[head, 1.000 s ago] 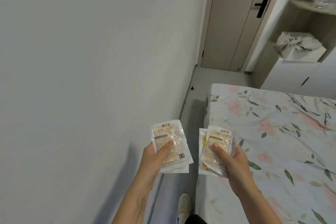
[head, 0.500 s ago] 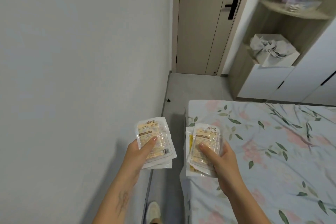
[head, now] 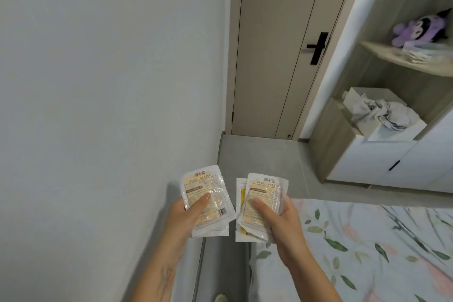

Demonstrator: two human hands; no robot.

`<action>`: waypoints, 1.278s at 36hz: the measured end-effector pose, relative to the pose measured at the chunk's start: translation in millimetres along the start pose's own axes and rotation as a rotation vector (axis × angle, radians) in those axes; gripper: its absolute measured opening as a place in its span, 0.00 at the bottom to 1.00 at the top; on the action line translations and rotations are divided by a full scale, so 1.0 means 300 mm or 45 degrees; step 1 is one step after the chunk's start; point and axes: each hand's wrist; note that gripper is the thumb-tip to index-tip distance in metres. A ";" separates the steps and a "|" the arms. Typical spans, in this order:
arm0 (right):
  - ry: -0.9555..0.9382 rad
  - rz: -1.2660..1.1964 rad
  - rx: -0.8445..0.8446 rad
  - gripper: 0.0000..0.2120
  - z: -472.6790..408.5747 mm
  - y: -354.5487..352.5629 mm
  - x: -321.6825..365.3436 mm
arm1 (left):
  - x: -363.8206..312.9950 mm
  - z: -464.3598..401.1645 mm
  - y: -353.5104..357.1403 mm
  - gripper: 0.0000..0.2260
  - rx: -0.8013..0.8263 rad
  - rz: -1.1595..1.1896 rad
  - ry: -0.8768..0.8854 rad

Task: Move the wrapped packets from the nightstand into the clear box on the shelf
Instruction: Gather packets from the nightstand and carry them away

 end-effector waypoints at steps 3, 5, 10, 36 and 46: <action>0.022 -0.009 0.019 0.14 -0.164 0.077 0.057 | -0.067 -0.135 0.057 0.04 -0.049 0.067 0.010; 0.024 0.000 0.043 0.14 -0.269 0.120 0.098 | -0.109 -0.225 0.094 0.04 -0.061 0.065 0.029; 0.023 0.036 0.044 0.13 -0.477 0.178 0.180 | -0.199 -0.399 0.206 0.03 -0.066 0.024 0.051; -0.083 -0.120 -0.226 0.14 -2.030 0.201 0.646 | -0.654 -1.606 1.381 0.05 0.268 -0.222 0.063; -0.143 -0.216 -0.455 0.13 -2.440 -0.016 0.858 | -0.805 -1.864 1.940 0.07 0.500 -0.359 0.068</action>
Point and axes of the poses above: each hand's wrist, its own z-axis away from the middle knuckle, its own y-axis out of the palm, x = y × z, and after that the axes turned 11 degrees about -x, right-handed
